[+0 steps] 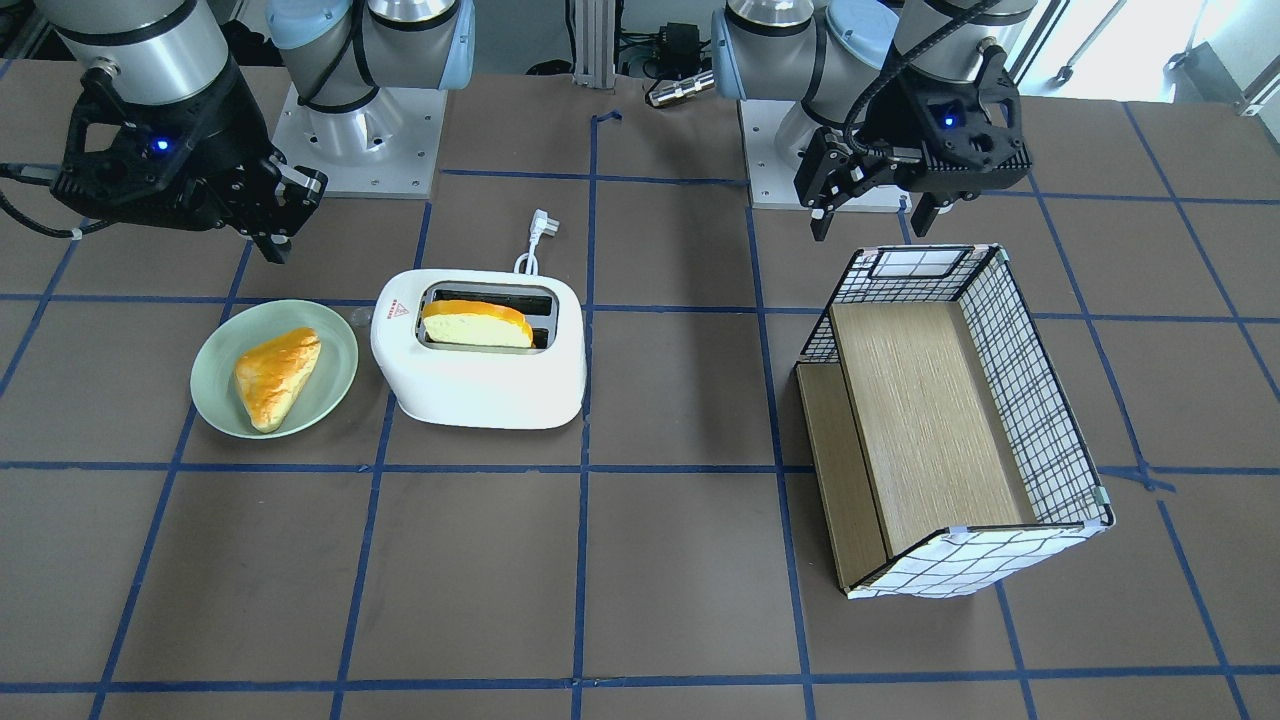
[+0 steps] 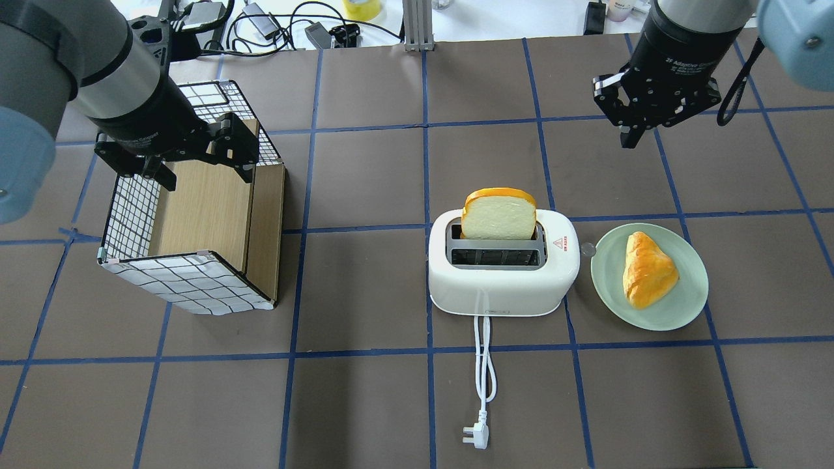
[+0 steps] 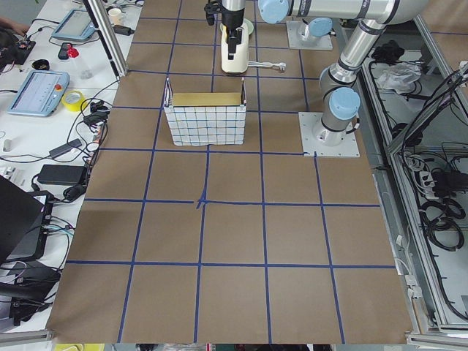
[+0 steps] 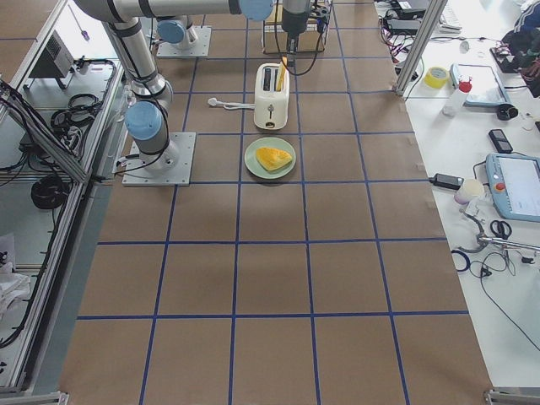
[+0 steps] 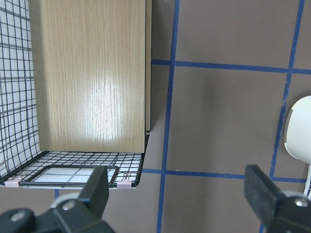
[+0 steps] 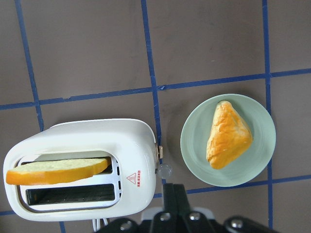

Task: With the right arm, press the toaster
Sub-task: 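Move the right gripper down toward the lever on the toaster's side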

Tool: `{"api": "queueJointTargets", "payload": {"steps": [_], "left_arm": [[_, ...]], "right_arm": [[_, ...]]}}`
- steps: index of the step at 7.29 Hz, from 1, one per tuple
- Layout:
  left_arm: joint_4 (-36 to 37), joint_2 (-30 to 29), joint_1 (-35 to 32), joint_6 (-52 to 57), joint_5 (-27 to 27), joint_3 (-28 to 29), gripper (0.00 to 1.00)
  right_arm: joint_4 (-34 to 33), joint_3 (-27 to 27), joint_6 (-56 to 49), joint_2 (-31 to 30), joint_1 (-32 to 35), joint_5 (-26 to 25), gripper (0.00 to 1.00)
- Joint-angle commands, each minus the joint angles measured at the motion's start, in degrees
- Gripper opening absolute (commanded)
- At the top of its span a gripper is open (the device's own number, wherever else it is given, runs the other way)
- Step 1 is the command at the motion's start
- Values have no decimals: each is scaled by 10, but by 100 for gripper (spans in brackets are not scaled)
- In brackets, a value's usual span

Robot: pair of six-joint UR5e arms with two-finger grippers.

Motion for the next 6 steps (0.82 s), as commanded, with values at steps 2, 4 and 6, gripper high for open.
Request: {"api": "queueJointTargets", "payload": {"steps": [2, 4, 6], "left_arm": [[0, 0, 0, 0, 0, 0, 100], [0, 0, 0, 0, 0, 0, 100], [0, 0, 0, 0, 0, 0, 100]], "right_arm": [[7, -1, -1, -4, -3, -5, 0], [21, 7, -37, 2, -8, -8, 0], [24, 51, -50, 2, -16, -3, 0]]}}
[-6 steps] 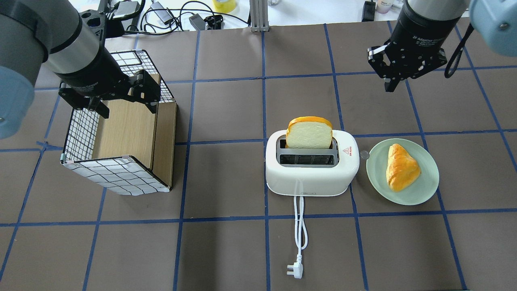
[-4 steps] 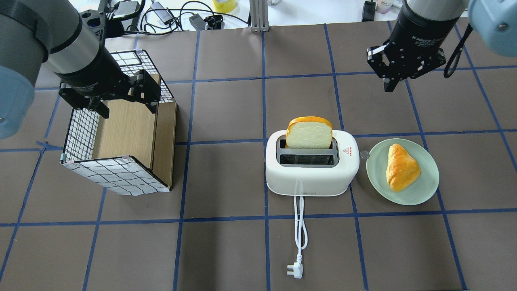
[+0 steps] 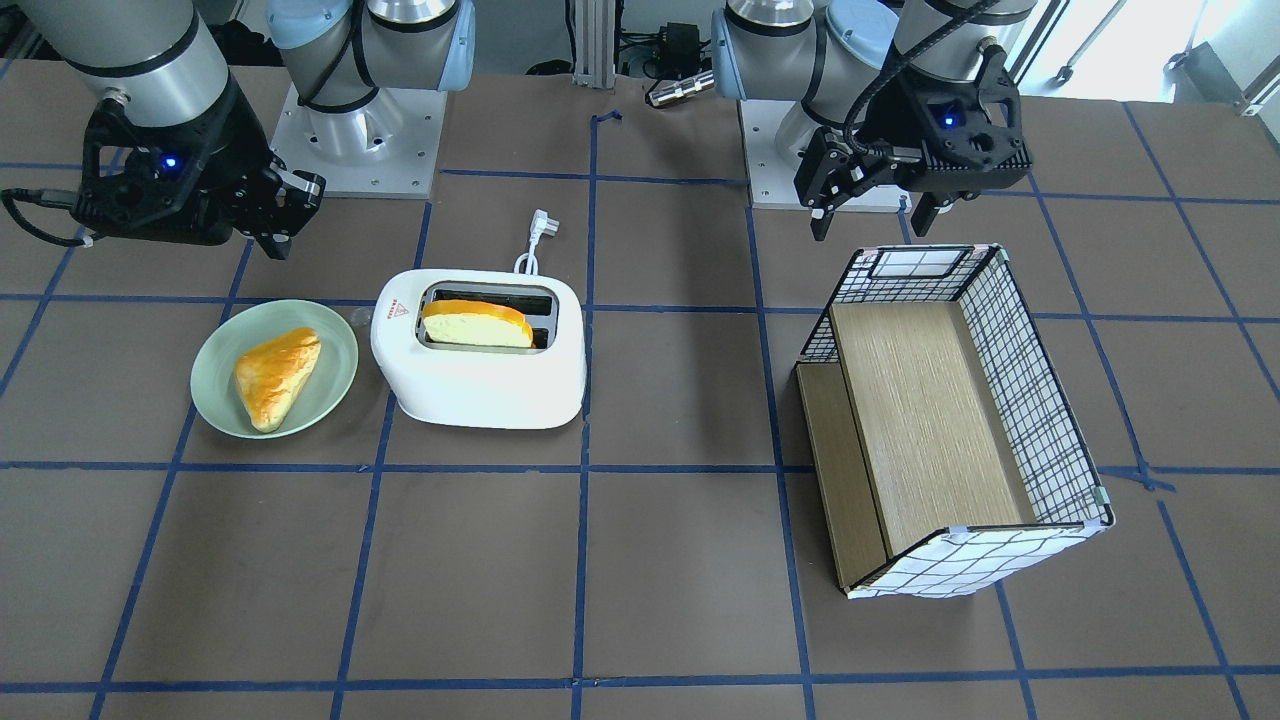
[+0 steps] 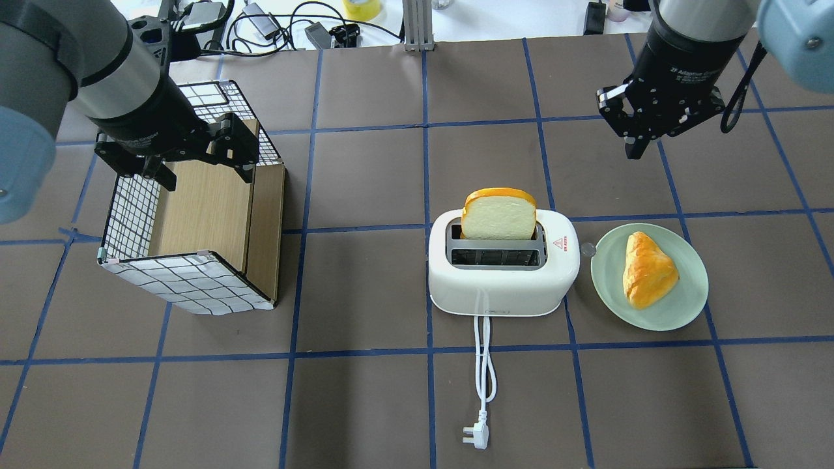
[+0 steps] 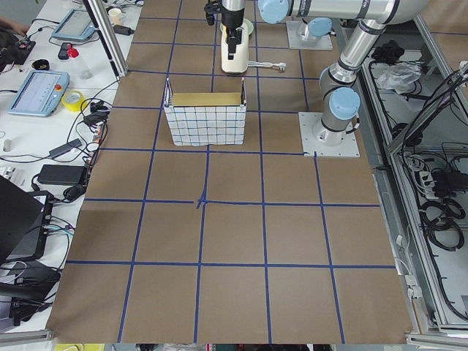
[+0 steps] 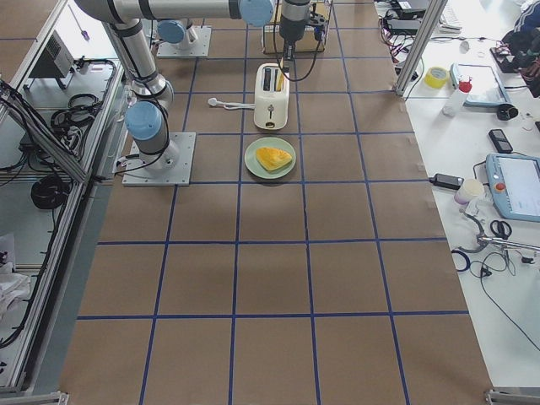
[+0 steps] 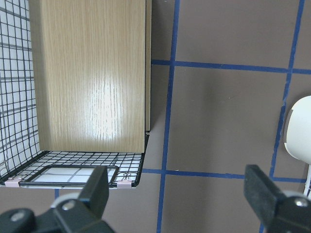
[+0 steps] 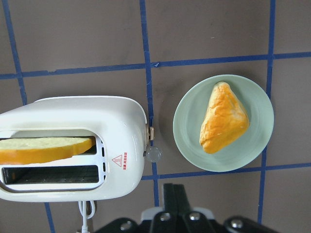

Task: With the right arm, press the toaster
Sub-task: 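Move the right gripper down toward the lever on the toaster's side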

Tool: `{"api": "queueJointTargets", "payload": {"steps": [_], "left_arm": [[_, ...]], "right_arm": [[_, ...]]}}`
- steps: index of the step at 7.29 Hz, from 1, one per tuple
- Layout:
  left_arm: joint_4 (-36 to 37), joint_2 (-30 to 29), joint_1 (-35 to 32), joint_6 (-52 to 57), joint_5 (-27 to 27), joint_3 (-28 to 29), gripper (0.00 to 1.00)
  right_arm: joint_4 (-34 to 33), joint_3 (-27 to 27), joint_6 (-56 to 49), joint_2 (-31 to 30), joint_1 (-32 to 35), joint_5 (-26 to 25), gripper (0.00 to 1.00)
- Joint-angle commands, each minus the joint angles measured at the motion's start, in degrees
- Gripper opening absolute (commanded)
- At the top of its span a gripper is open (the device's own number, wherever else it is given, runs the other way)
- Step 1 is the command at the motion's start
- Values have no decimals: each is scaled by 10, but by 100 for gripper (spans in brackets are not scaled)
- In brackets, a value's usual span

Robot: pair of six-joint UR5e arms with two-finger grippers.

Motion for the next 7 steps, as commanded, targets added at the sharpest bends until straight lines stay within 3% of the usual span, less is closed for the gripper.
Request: {"api": "queueJointTargets", "payload": {"steps": [1, 4, 7], "left_arm": [[0, 0, 0, 0, 0, 0, 100], [0, 0, 0, 0, 0, 0, 100], [0, 0, 0, 0, 0, 0, 100]], "right_arm": [[-36, 56, -18, 3, -9, 3, 0], [-151, 166, -16, 5, -15, 3, 0], [-157, 182, -20, 20, -16, 17, 0]]}}
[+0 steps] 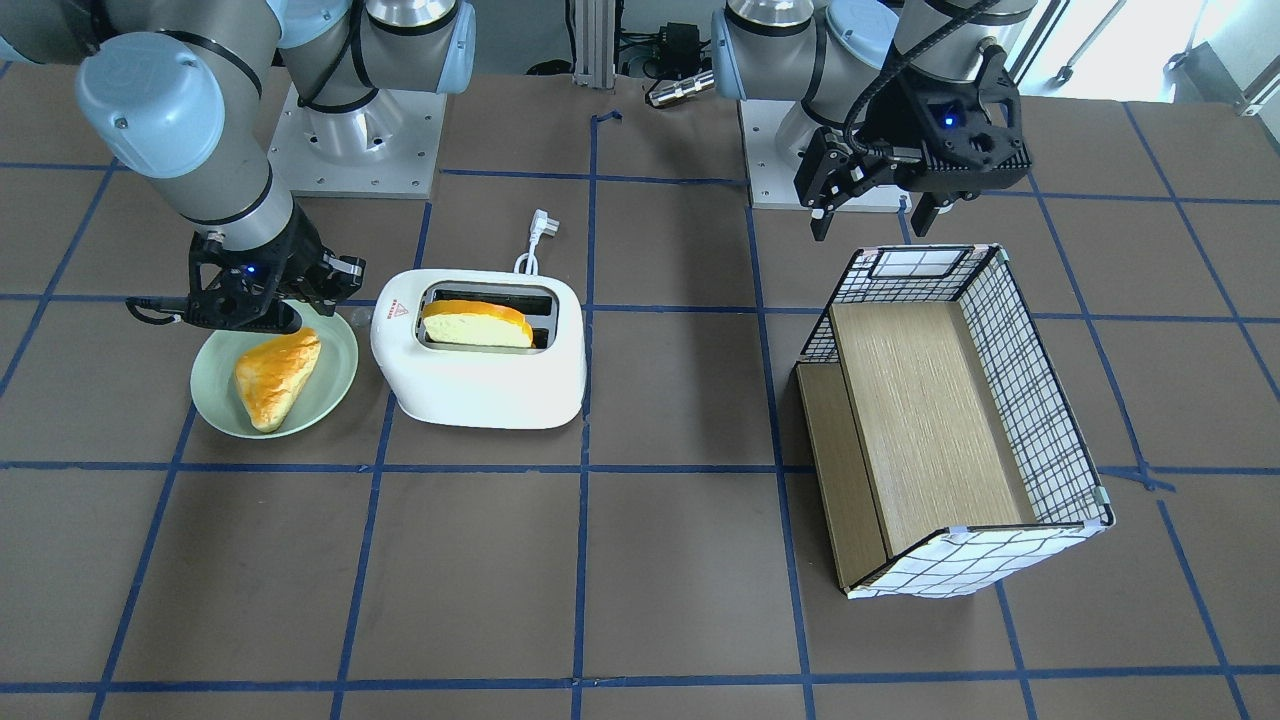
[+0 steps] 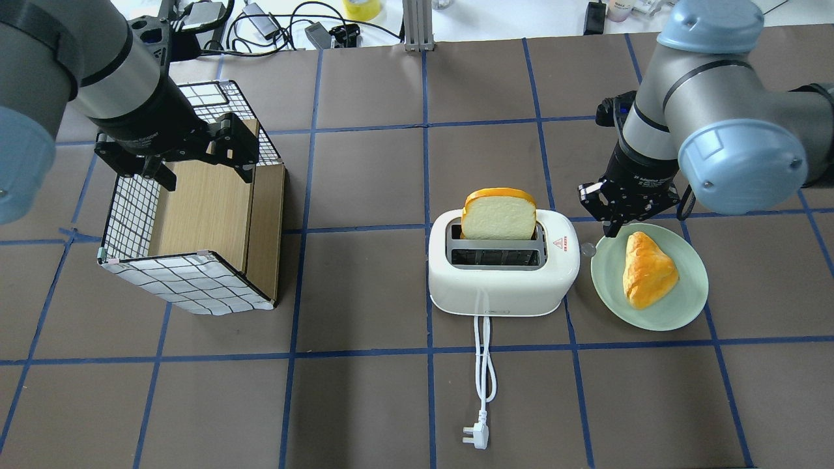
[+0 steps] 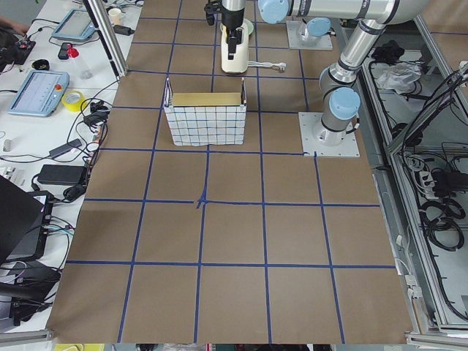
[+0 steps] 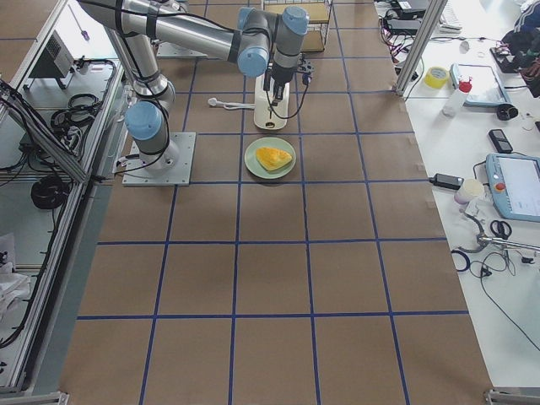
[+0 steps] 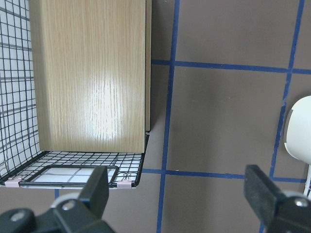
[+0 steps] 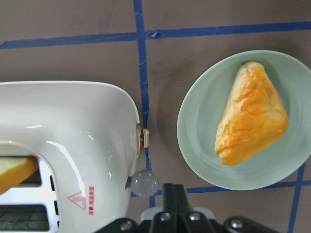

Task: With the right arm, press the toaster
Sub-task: 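Position the right gripper above the toaster lever beside the plate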

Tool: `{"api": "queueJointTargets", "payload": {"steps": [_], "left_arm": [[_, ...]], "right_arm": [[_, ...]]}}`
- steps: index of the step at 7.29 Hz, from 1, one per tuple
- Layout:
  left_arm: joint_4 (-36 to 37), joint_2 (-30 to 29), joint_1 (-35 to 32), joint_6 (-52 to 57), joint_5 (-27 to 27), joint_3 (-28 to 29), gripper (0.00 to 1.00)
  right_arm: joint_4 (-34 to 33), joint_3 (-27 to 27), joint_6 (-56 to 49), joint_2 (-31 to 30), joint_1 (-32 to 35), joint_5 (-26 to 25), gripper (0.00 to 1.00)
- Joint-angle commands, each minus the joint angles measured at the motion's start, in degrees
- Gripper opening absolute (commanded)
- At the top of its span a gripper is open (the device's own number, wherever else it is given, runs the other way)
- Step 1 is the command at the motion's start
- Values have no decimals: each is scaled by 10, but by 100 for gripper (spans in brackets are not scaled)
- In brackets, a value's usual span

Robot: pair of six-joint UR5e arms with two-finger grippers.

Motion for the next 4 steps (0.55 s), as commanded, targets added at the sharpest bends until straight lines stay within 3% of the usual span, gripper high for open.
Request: {"api": "queueJointTargets", "payload": {"steps": [1, 4], "left_arm": [[0, 0, 0, 0, 0, 0, 100], [0, 0, 0, 0, 0, 0, 100]], "right_arm": [[-5, 5, 0, 12, 0, 24, 0], [-7, 6, -3, 21, 0, 49, 0]]}}
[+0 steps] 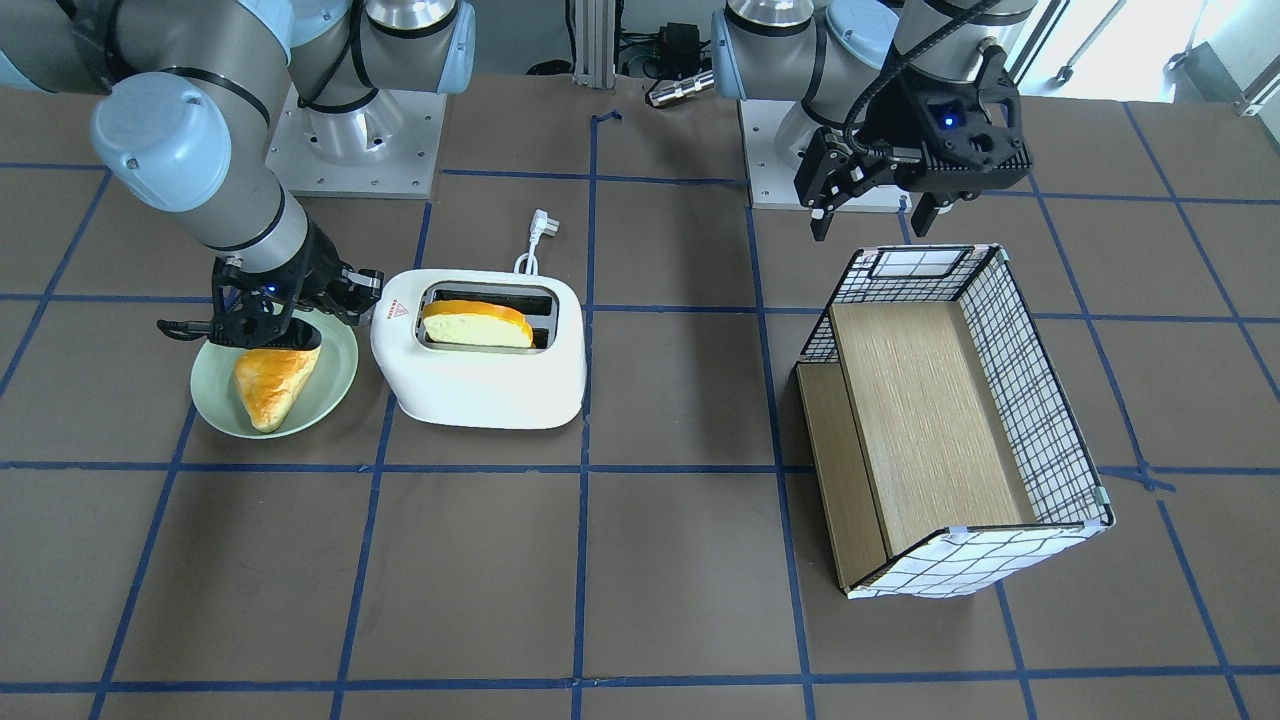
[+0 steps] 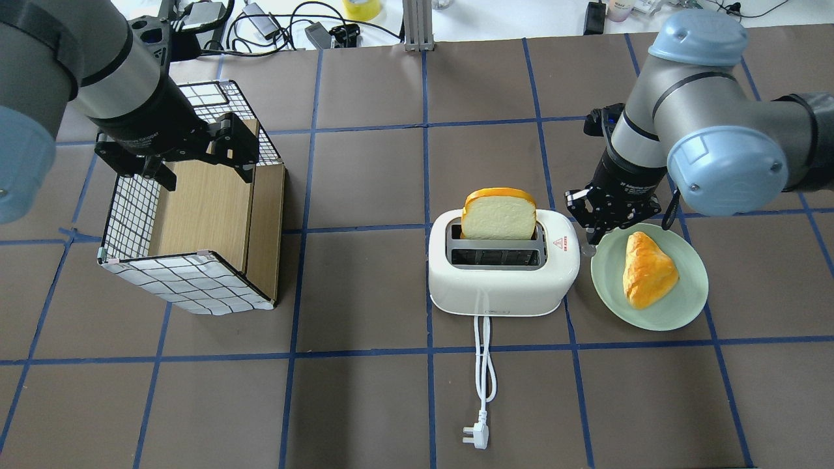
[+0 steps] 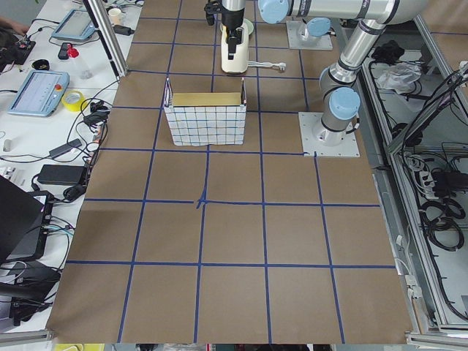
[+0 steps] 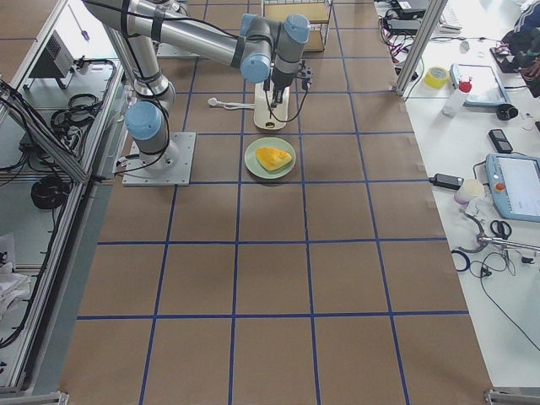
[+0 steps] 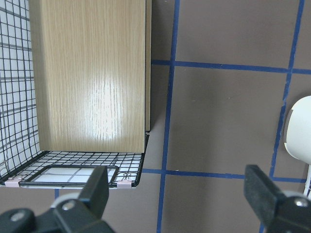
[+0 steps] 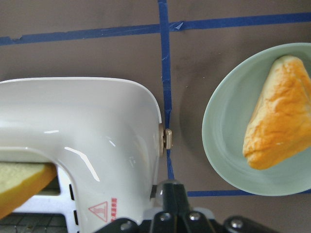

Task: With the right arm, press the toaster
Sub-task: 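Position the right gripper above the toaster lever beside the plate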

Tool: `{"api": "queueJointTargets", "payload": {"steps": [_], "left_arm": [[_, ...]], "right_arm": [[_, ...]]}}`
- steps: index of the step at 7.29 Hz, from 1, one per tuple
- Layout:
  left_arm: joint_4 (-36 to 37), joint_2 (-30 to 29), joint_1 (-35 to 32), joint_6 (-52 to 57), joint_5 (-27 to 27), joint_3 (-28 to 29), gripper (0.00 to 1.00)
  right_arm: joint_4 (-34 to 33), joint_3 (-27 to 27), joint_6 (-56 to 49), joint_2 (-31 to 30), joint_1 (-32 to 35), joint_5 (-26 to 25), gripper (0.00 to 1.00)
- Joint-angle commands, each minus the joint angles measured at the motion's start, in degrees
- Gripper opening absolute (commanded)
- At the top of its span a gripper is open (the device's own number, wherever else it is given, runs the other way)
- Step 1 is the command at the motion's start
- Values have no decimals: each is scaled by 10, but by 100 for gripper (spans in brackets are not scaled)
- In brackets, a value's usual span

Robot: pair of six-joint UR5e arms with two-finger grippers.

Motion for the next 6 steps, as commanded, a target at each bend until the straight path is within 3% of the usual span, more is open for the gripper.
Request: {"api": "queueJointTargets", "payload": {"steps": [1, 6], "left_arm": [[0, 0, 0, 0, 0, 0, 100], [0, 0, 0, 0, 0, 0, 100]], "right_arm": [[-3, 9, -2, 5, 0, 7, 0], [-19, 21, -3, 6, -16, 4, 0]]}}
